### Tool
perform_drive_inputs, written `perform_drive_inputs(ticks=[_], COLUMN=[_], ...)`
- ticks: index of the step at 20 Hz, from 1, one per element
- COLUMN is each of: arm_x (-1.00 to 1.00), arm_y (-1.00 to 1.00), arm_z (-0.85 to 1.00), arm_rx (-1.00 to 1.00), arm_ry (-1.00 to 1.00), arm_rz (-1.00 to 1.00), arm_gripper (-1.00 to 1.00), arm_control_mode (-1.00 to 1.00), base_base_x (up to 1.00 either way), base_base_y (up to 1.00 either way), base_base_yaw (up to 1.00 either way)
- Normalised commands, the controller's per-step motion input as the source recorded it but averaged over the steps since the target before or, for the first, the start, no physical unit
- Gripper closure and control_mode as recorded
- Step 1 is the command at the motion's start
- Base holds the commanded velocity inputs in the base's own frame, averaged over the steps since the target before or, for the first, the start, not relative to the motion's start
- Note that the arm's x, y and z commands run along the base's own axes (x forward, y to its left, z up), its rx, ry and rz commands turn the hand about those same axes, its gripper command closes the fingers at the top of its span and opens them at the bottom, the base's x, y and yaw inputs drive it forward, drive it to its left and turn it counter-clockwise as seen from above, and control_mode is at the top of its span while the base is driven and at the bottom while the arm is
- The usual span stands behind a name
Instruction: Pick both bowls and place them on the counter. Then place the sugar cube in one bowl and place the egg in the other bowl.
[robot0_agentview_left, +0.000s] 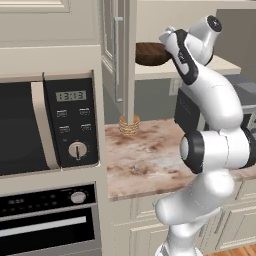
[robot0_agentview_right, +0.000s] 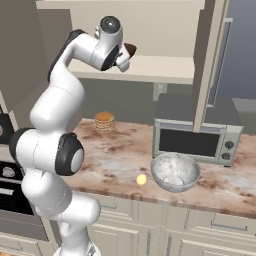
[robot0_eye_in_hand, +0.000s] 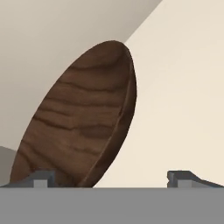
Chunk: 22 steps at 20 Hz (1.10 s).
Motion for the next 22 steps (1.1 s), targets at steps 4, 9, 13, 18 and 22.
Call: perform_drive_inputs(ticks=[4,9,13,18,22], arm_x=[0.35,0.32,0.13,0.02,0.00], arm_y=[-0.08,-0.06,-0.08,-0.01,0.00], arm_z=[-0.03,-0.03,-0.06,-0.25,-0.19], arm_rx=[-0.02,-0.01,0.00,0.00,0.00], arm_ry=[0.05,0.05,0.04,0.03,0.03], arm_rz=[0.00,0.00,0.00,0.00,0.00], arm_gripper=[-1.00,-1.00,-1.00,1.00,1.00], arm_control_mode=[-1.00,-1.00,-1.00,-1.00,-1.00], base_base_x=[0.00,0.00,0.00,0.00,0.00], base_base_y=[0.00,0.00,0.00,0.00,0.00], base_base_yaw=[0.00,0.00,0.00,0.00,0.00])
